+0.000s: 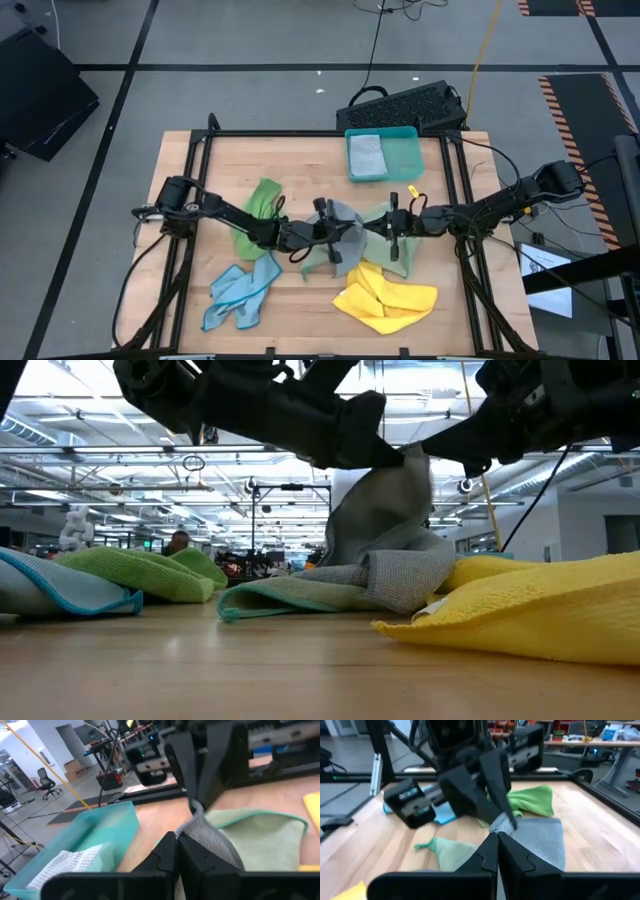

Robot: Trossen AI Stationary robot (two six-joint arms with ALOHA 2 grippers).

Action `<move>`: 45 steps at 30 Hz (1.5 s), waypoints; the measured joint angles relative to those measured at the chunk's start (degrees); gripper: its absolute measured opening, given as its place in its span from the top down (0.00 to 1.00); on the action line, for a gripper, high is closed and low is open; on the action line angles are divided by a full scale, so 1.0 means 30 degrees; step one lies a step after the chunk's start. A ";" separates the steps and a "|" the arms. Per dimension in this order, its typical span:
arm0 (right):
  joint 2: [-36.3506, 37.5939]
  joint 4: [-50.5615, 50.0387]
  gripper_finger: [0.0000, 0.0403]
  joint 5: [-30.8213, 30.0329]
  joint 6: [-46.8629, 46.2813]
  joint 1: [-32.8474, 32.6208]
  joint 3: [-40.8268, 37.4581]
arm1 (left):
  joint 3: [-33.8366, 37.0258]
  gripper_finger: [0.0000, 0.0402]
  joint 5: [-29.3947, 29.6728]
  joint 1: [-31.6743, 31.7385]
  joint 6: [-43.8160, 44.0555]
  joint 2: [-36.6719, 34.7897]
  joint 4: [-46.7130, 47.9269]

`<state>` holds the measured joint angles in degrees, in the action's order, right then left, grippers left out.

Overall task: Fold microfiber towels
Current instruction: Fold the gray microfiber cloth

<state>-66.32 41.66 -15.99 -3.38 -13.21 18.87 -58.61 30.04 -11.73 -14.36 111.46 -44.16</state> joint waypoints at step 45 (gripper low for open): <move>-0.1544 0.0419 0.56 -0.4623 -0.0317 -0.1805 0.0000 | 0.0000 0.98 -0.0211 0.0226 0.1891 0.0000 0.2045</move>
<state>-70.96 42.92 -29.86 -4.33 -18.63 18.87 -58.61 29.41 -11.05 -8.69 111.46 -38.02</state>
